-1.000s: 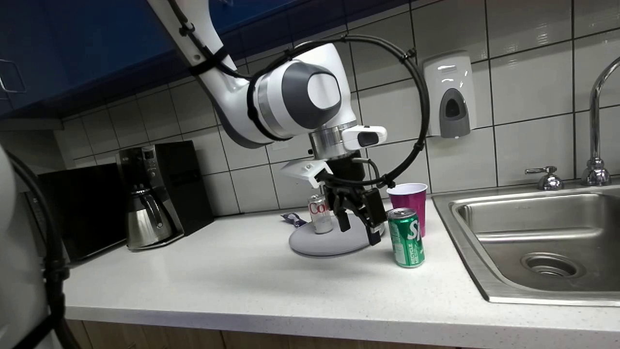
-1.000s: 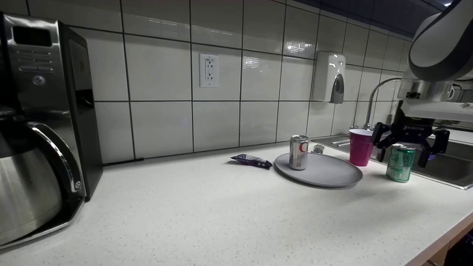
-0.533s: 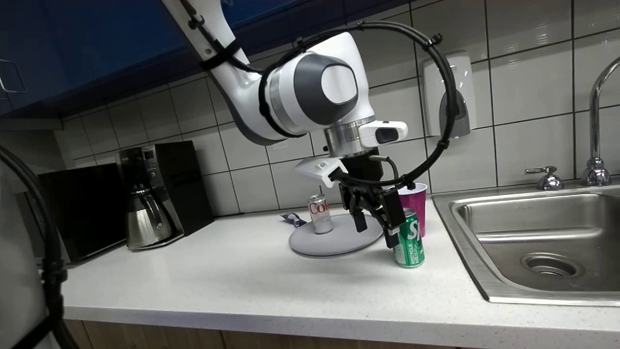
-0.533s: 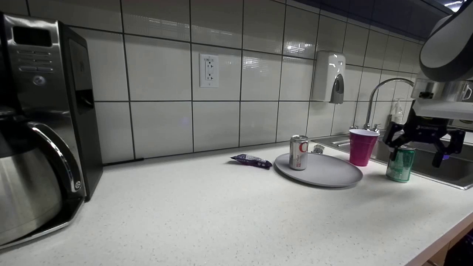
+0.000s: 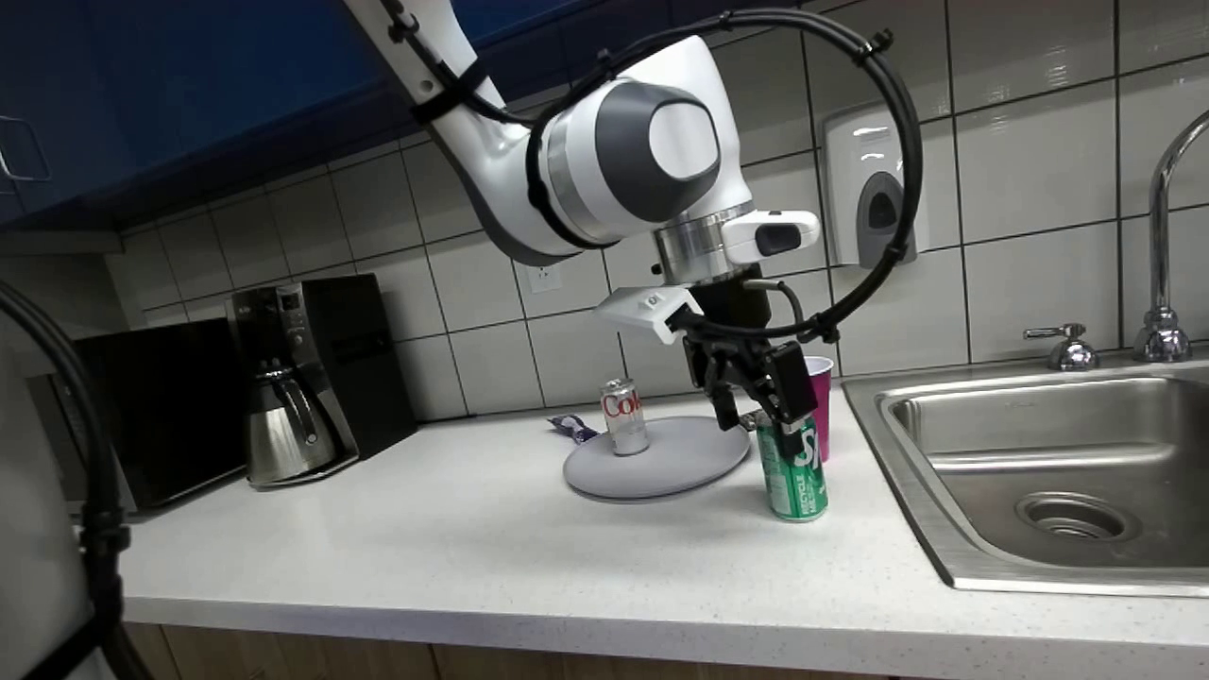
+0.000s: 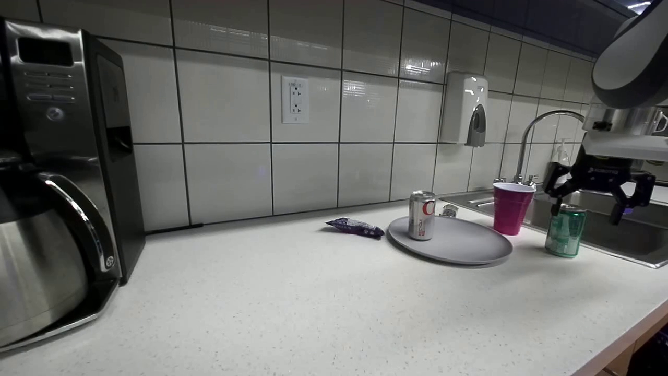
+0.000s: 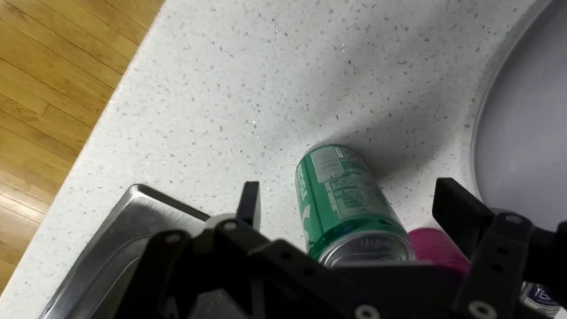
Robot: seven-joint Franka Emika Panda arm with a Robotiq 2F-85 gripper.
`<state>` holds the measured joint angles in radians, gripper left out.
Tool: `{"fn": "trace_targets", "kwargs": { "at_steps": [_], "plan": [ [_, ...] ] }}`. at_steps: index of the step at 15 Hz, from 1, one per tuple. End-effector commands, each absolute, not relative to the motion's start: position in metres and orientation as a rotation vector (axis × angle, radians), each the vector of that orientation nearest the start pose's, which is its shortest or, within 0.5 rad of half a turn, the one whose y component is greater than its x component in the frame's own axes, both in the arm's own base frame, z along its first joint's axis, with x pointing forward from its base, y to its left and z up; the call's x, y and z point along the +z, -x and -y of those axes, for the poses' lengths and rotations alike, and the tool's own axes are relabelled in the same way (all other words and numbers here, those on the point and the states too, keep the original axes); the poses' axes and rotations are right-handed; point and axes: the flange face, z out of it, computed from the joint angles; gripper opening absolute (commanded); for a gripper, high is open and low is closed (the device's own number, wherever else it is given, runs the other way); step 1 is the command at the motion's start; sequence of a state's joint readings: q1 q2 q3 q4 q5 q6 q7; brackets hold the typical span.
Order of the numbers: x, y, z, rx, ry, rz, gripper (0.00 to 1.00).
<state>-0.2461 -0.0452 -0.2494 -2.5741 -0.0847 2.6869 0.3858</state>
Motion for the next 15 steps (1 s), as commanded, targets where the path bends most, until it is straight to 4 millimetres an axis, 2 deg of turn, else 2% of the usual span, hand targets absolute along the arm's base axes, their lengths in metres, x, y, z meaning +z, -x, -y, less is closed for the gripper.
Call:
{"fn": "trace_targets", "kwargs": {
  "at_steps": [1, 10, 15],
  "plan": [
    [0.295, -0.417, 0.226, -0.25, 2.925, -1.254, 1.0],
    [0.295, -0.44, 0.242, -0.265, 2.94, -1.247, 1.0],
    [0.291, -0.447, 0.245, -0.254, 2.948, -1.237, 1.0]
  ]
}}
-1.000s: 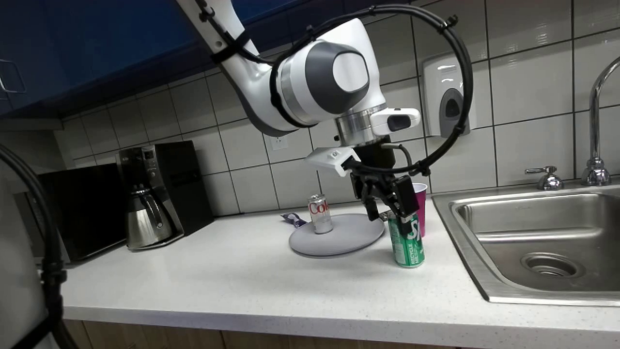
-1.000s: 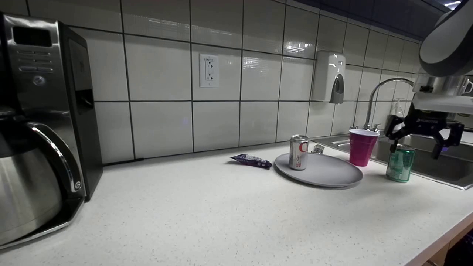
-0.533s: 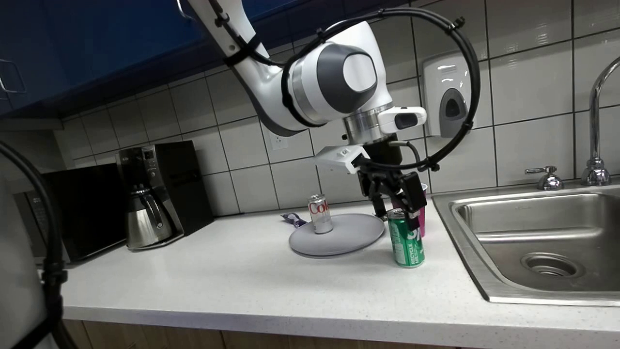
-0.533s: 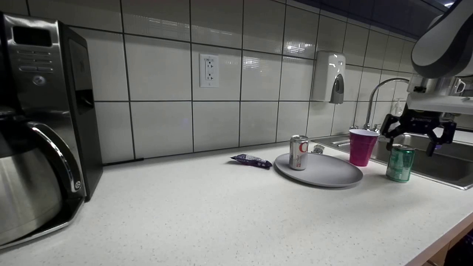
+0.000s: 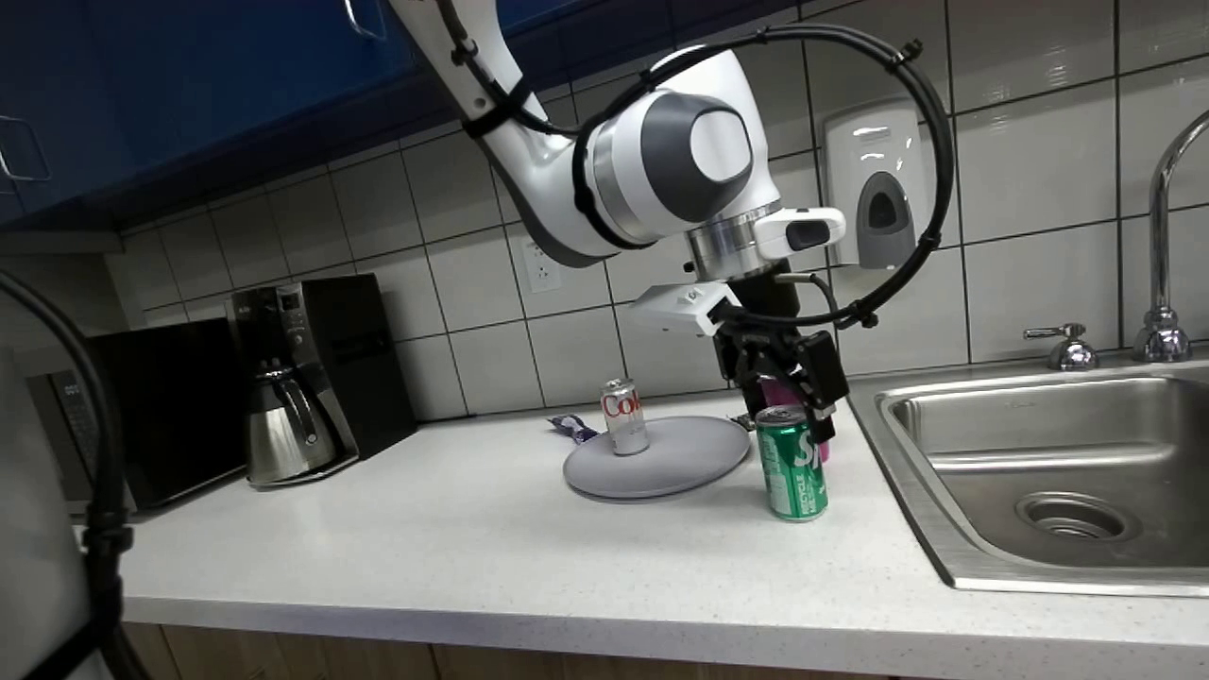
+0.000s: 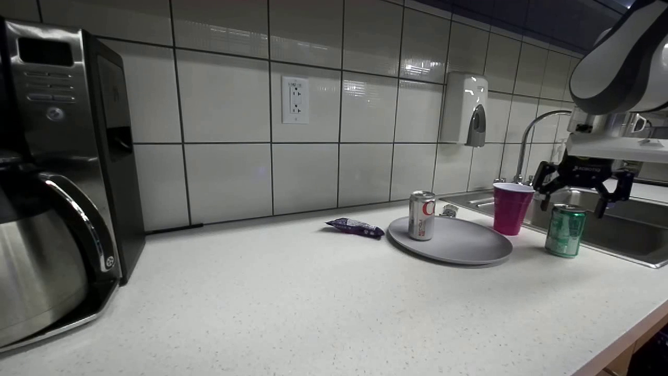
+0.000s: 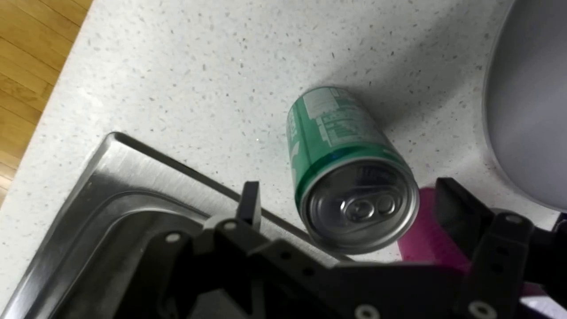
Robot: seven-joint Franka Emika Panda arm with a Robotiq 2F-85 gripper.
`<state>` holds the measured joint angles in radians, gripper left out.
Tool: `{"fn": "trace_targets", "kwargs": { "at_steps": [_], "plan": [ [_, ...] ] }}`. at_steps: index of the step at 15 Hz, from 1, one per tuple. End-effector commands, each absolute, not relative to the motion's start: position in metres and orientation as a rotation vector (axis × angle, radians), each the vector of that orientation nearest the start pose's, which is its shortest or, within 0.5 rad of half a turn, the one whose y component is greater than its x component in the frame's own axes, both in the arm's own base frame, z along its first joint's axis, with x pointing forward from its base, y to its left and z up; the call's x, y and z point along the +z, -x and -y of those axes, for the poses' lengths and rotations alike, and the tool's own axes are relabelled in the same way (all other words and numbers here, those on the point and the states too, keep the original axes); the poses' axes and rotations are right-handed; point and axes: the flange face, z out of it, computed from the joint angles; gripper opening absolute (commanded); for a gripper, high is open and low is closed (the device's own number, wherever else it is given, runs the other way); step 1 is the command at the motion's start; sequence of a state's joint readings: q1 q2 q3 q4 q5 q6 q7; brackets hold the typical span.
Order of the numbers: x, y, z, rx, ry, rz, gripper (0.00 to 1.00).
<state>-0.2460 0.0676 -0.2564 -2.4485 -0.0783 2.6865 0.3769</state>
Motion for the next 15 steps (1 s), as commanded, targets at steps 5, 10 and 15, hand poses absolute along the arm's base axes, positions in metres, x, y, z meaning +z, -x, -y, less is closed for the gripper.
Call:
{"fn": "trace_targets", "kwargs": {
  "at_steps": [5, 10, 15],
  "plan": [
    [0.287, -0.451, 0.245, -0.244, 2.96, -1.215, 1.0],
    [0.28, -0.455, 0.241, -0.221, 2.972, -1.184, 1.0],
    [0.275, -0.456, 0.241, -0.206, 2.979, -1.174, 0.56]
  ]
}}
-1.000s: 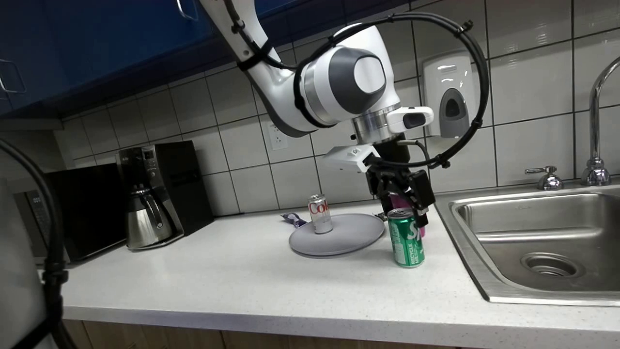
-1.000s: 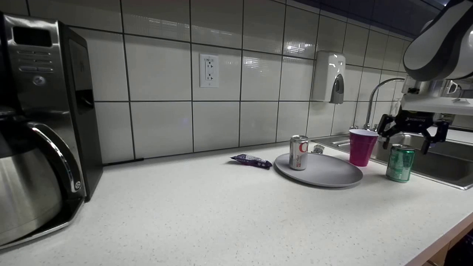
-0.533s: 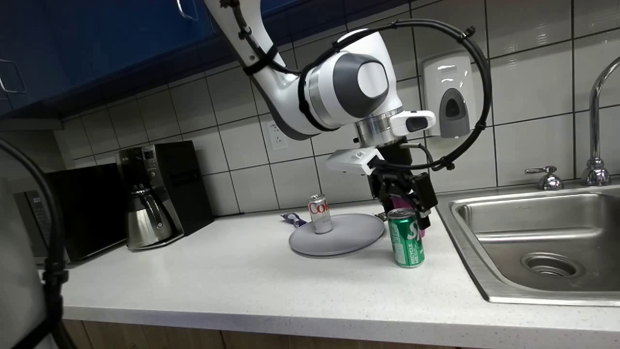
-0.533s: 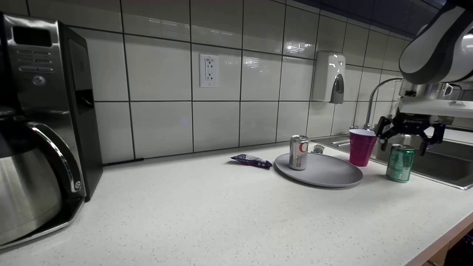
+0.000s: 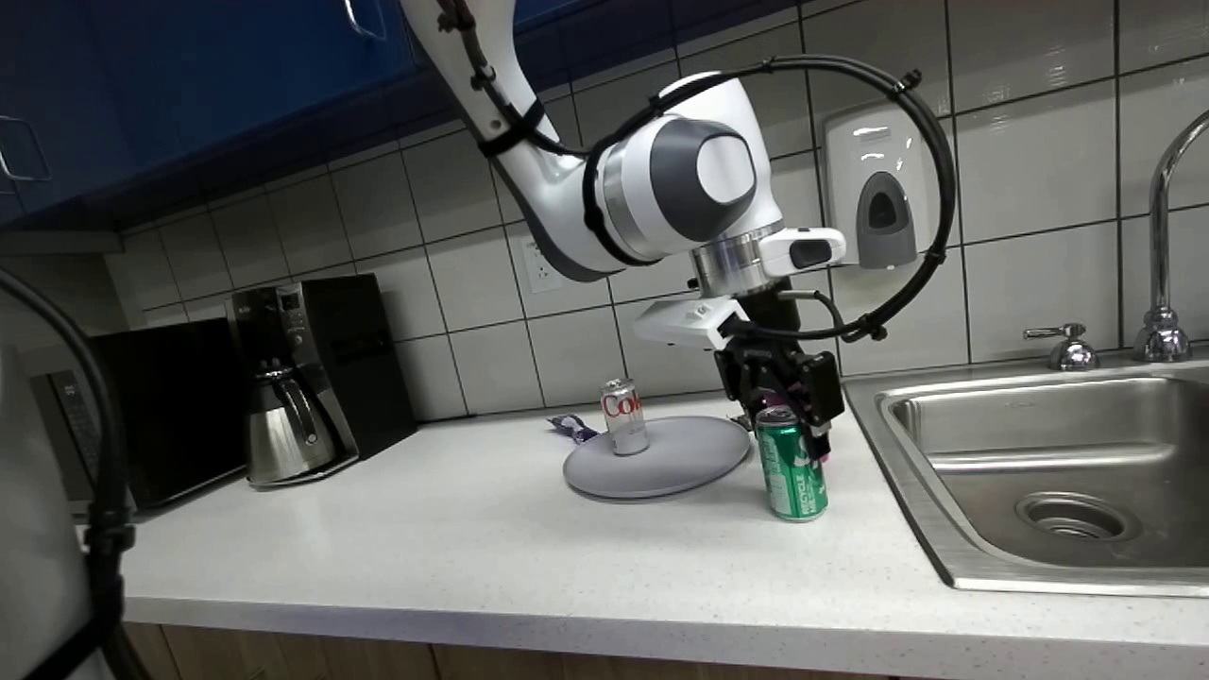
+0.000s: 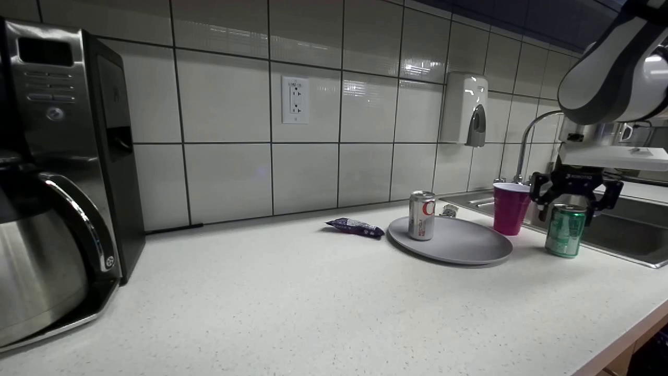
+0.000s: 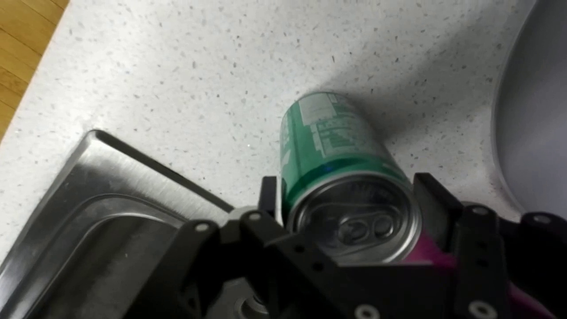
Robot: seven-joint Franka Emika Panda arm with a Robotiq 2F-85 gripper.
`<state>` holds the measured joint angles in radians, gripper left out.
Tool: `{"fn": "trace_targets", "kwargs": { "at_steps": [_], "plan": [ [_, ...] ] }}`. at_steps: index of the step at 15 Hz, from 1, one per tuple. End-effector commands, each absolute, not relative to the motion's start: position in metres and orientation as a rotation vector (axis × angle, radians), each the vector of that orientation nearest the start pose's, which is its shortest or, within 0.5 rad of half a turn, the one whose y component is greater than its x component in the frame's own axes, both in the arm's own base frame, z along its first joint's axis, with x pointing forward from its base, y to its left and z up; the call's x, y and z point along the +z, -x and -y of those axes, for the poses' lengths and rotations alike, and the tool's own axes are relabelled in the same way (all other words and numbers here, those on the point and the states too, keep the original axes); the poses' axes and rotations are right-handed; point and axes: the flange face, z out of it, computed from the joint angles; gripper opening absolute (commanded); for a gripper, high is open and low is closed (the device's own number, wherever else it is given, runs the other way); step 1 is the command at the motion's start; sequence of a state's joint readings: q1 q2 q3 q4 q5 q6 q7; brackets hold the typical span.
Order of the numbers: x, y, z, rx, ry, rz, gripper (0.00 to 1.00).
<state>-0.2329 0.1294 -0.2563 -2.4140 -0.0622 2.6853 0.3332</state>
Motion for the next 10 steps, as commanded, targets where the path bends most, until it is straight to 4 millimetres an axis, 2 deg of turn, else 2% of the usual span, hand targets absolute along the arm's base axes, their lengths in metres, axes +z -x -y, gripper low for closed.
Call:
{"fn": "trace_targets", "kwargs": {
  "at_steps": [1, 2, 3, 10],
  "plan": [
    [0.275, -0.457, 0.241, -0.205, 2.98, -1.174, 0.49],
    [0.275, -0.457, 0.24, -0.207, 2.981, -1.174, 0.4],
    [0.276, -0.457, 0.24, -0.212, 2.981, -1.174, 0.38],
    [0.288, -0.462, 0.225, -0.267, 3.006, -1.117, 0.38]
  ]
}}
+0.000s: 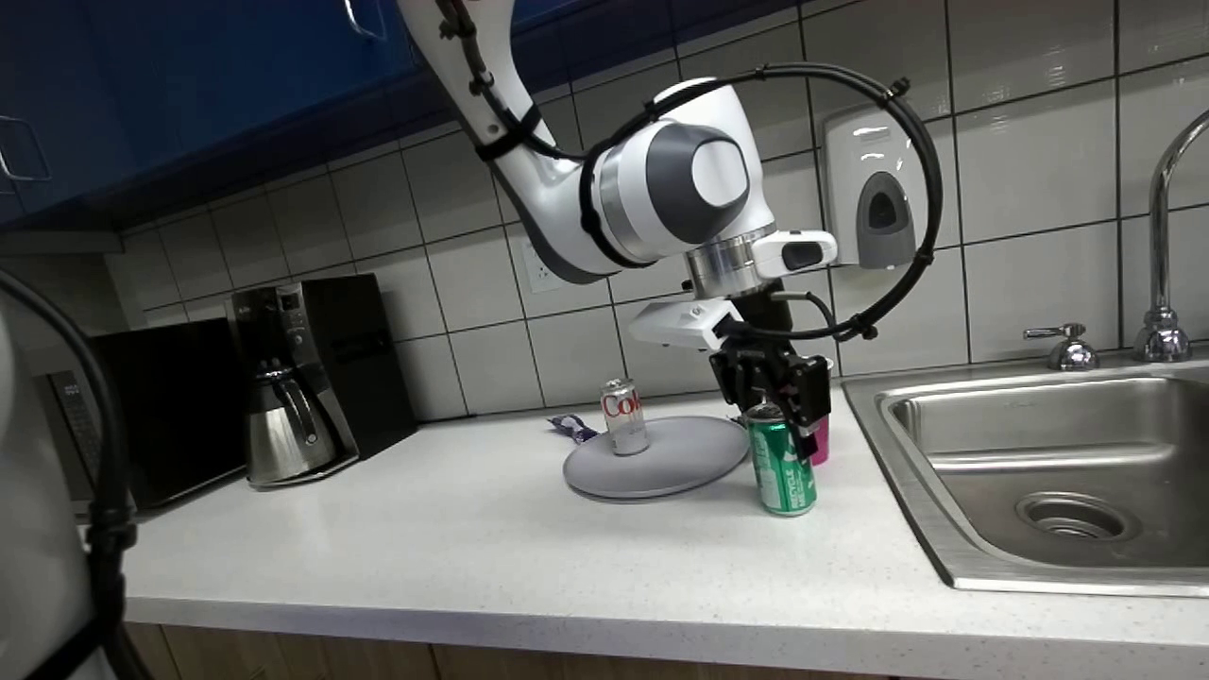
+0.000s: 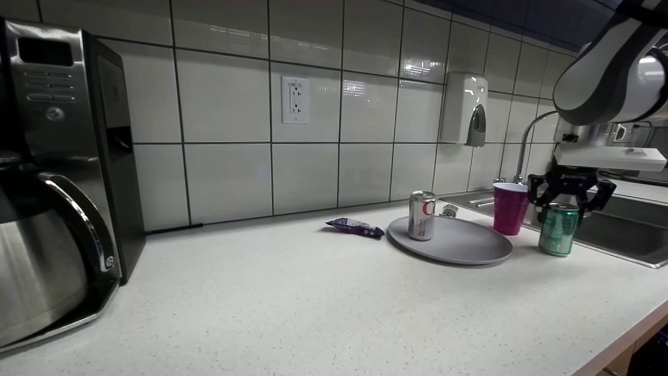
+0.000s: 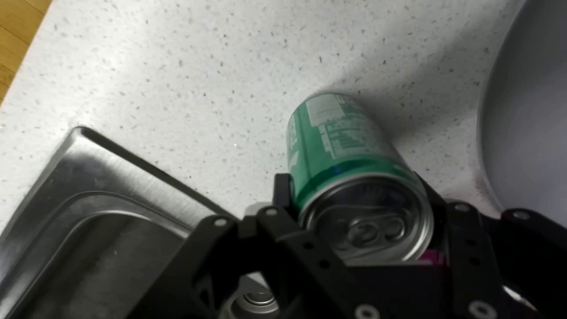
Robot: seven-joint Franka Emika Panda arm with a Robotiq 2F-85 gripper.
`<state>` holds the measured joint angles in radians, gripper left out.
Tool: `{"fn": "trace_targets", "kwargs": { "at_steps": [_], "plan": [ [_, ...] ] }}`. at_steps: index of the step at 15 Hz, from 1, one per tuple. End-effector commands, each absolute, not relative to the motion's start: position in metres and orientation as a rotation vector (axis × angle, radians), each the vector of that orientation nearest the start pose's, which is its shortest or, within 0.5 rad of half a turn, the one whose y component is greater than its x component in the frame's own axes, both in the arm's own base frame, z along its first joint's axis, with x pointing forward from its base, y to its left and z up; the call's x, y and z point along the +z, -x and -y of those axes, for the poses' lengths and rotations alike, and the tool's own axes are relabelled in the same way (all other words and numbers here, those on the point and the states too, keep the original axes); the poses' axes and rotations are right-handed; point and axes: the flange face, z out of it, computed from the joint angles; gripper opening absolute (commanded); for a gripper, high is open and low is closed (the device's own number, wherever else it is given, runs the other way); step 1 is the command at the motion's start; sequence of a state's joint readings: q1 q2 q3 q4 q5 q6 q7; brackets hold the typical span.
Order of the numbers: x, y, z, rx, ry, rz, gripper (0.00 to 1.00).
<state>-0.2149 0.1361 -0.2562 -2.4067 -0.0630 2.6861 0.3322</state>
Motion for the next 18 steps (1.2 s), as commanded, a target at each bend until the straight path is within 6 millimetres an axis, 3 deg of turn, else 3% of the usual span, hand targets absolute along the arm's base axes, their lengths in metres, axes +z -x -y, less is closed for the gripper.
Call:
{"fn": "trace_targets", "kwargs": {
  "at_steps": [1, 18],
  "plan": [
    [0.29, -0.464, 0.223, -0.275, 3.01, -1.106, 0.38],
    [0.316, -0.51, 0.181, -0.39, 3.096, -0.885, 0.38]
  ]
}}
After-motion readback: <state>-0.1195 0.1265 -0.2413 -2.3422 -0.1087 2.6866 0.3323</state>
